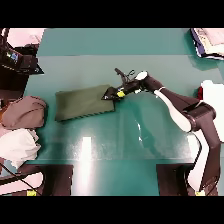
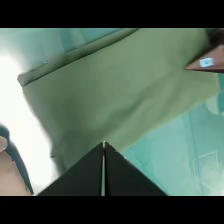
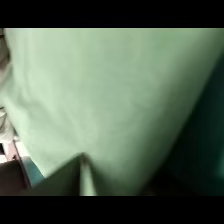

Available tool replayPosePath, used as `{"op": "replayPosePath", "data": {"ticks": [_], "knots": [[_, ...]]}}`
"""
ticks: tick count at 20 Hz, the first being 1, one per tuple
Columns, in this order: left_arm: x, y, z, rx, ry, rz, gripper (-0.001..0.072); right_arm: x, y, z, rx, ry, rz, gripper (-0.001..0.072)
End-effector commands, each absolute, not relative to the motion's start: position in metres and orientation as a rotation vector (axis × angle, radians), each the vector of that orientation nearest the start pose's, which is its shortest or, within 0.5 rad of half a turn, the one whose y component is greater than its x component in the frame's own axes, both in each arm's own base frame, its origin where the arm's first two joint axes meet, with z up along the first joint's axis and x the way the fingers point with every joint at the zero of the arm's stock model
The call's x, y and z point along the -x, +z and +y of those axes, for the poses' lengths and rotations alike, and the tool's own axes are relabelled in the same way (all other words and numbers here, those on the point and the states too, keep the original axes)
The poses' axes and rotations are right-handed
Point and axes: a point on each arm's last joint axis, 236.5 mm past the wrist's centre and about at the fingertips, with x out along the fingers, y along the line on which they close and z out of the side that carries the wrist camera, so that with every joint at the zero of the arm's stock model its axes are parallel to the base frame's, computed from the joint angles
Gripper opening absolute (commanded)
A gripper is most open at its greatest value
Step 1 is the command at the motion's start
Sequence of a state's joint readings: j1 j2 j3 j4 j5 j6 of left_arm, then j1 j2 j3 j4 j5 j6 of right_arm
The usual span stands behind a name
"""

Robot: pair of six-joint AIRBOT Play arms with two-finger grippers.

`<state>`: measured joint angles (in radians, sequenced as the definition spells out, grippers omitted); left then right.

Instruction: Fold the shirts.

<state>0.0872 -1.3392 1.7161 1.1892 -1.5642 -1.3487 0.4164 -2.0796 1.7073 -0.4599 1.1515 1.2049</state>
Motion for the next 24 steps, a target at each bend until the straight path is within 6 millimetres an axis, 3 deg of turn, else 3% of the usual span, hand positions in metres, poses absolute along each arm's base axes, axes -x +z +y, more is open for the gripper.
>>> {"op": "replayPosePath", "data": {"ticks": [1,3,5,7,9,10,12,16,19,21,24], "knots": [[-0.398,0.169,-0.054,0.078,-0.389,1.128,0.0025,-0.414,-0.049,0.418,-0.538,1.084,1.328,0.0039],[-0.397,0.169,-0.054,0.077,-0.39,1.131,0.0025,-0.419,-0.037,0.419,-0.514,1.113,1.286,0.0015],[-0.394,0.168,-0.054,0.077,-0.394,1.144,0.0026,-0.426,-0.022,0.407,-0.477,1.114,1.257,0.0013],[-0.393,0.167,-0.054,0.076,-0.395,1.148,0.0025,-0.439,-0.003,0.375,-0.402,1.081,1.222,0.0013],[-0.394,0.167,-0.054,0.076,-0.394,1.145,0.0025,-0.458,0.029,0.331,-0.411,1.011,1.152,0.0013],[-0.396,0.168,-0.054,0.072,-0.395,1.137,0.0025,-0.467,0.043,0.303,-0.427,0.962,1.116,0.0013],[-0.396,0.168,-0.054,0.064,-0.4,1.134,0.0025,-0.481,0.059,0.229,-0.418,0.812,1.069,0.0013],[-0.397,0.169,-0.054,0.075,-0.393,1.133,0.0025,-0.483,0.079,0.058,-0.458,0.441,0.986,0.0013],[-0.396,0.169,-0.056,0.1,-0.387,1.136,0.0025,-0.472,0.104,-0.064,-0.551,0.176,0.833,0.0013],[-0.396,0.171,-0.061,0.114,-0.406,1.131,0.0025,-0.456,0.116,-0.133,-0.594,0.024,0.749,0.0013],[-0.395,0.175,-0.071,0.141,-0.445,1.12,0.0025,-0.433,0.125,-0.207,-0.652,-0.131,0.66,0.0013]]}}
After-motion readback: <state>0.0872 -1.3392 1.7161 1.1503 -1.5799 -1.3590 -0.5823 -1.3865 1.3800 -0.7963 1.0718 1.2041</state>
